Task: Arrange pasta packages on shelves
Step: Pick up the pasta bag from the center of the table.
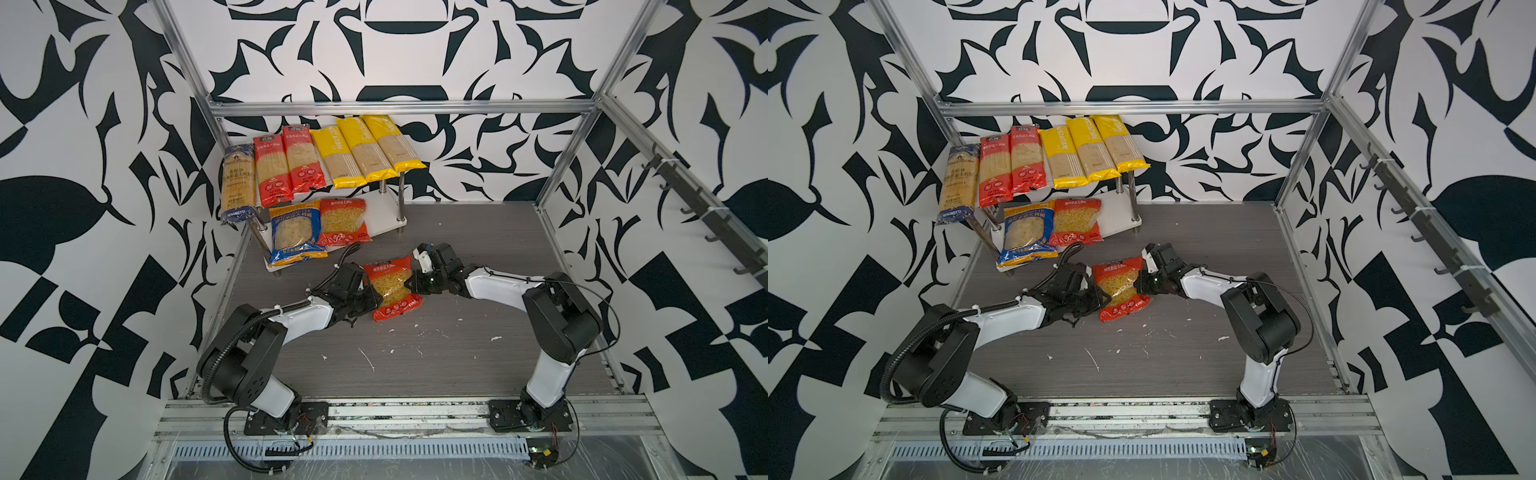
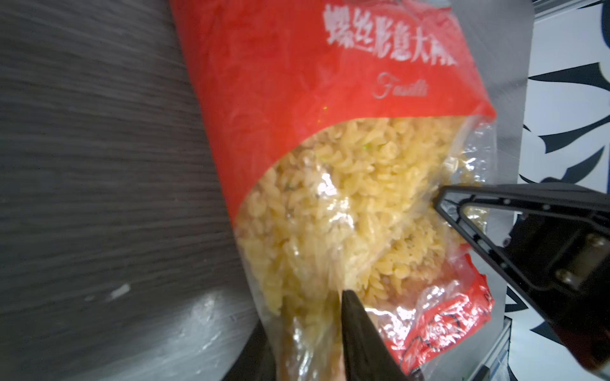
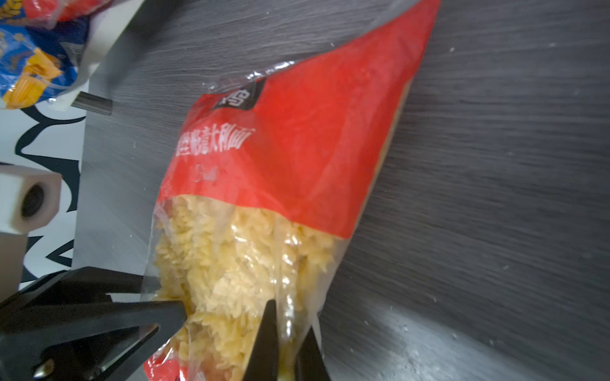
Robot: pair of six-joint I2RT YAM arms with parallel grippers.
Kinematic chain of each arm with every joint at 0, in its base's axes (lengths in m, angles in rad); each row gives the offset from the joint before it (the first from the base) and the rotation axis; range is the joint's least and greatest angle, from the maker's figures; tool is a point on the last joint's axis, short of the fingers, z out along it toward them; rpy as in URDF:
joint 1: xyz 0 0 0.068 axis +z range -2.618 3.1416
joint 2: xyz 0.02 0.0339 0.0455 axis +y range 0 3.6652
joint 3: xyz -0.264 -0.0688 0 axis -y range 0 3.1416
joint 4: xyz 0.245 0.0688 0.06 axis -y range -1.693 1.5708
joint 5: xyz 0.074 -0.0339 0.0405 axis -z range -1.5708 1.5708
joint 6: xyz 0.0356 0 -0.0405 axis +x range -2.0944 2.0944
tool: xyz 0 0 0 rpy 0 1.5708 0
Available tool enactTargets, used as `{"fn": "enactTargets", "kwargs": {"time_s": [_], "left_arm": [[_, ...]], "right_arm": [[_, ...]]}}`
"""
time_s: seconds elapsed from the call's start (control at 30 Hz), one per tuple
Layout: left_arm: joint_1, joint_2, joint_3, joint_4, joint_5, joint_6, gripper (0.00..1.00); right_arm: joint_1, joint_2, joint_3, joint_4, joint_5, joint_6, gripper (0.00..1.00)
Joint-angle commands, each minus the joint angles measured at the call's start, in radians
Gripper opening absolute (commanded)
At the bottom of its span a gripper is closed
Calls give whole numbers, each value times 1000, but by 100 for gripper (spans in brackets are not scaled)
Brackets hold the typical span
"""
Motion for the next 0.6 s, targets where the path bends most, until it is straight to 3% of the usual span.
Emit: {"fn": "enactTargets", "kwargs": {"time_s": [0.0, 0.3, 0.57], "left_arm": [[-15, -64, -10, 20, 18, 7, 31], [-23, -150, -3, 55, 6, 48, 22], [-23, -204, 50, 33, -20, 115, 15]], "right_arm": [[10, -86, 1, 45, -45, 4, 0], [11, -208, 33, 52, -58, -21, 0], [16, -226, 102, 76, -59, -46, 0]]}}
